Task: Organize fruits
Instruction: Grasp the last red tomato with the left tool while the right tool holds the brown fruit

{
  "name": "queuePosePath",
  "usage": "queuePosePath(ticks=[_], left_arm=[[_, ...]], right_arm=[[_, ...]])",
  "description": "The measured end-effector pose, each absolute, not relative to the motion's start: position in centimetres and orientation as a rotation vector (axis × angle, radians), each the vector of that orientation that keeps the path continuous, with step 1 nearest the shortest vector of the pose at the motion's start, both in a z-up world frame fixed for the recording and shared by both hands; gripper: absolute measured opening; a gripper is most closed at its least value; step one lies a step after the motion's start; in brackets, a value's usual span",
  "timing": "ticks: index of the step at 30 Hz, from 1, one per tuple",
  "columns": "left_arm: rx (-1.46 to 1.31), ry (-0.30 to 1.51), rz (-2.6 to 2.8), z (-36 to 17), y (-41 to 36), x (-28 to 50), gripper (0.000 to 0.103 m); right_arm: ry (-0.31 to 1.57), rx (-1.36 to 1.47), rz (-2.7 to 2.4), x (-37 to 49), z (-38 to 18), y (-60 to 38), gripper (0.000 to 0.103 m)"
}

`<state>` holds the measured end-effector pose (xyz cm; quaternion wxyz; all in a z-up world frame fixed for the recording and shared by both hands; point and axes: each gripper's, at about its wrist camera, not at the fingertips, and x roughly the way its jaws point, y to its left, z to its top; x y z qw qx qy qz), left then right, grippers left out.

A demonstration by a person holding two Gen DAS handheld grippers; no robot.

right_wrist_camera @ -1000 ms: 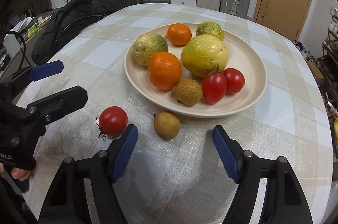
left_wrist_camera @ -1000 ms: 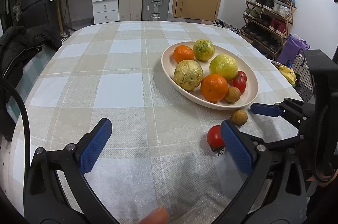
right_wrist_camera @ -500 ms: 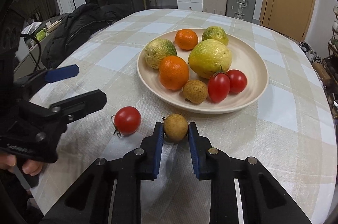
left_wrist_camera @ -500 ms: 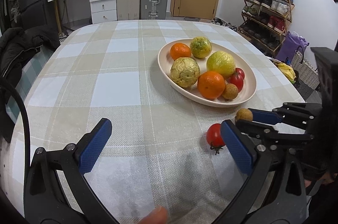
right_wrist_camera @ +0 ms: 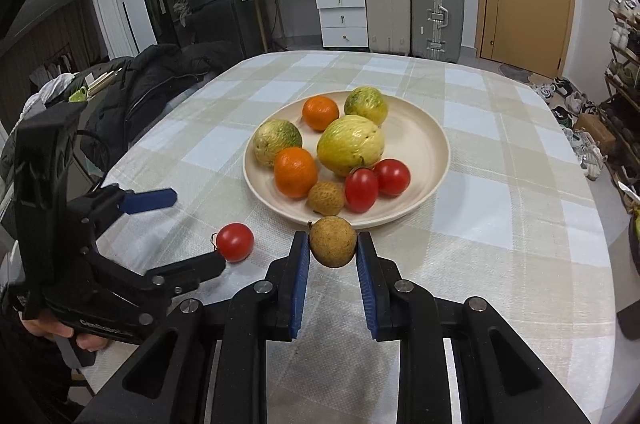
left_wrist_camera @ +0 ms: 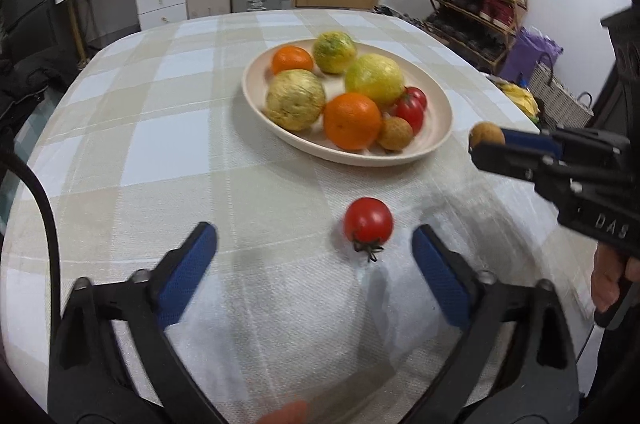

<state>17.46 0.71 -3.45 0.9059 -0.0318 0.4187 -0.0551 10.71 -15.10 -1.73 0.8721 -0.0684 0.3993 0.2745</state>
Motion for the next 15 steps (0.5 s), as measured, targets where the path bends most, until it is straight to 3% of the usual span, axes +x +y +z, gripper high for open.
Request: queuePosePath(ticks=[1, 8, 9, 12, 14, 15], left_arm=[[-0.057, 0.869, -0.119, -3.5, 0.5, 17.5, 0.081], [-0.035, 0.909, -0.195, -4.1, -0.6, 18.0, 0.073], [-0.026, 0.924, -0.204, -4.4, -0.9, 18.2, 0.065], [-0.004, 0.922, -0.225, -4.4, -1.6, 18.4, 0.053], [0.025, 0.923, -0.214, -4.4, -2.1, 18.5, 0.05], [0.036, 0.922, -0.21, -4.4, -2.2, 18.5, 0.037]], right_arm=[[0.835, -0.14, 0.572, 10.9, -1.8, -15.3, 0.024], [0.842, -0.143, 0.566, 11.1, -1.9, -15.8, 0.024], [0.839, -0.146, 0.564, 11.1, -1.8, -15.8, 0.024], [0.833, -0.141, 0.564, 10.9, -1.5, -16.0, 0.024], [0.831, -0.143, 0.564, 10.9, -1.4, -16.0, 0.024], [0.832, -0.143, 0.565, 10.9, -1.4, -16.0, 0.024]])
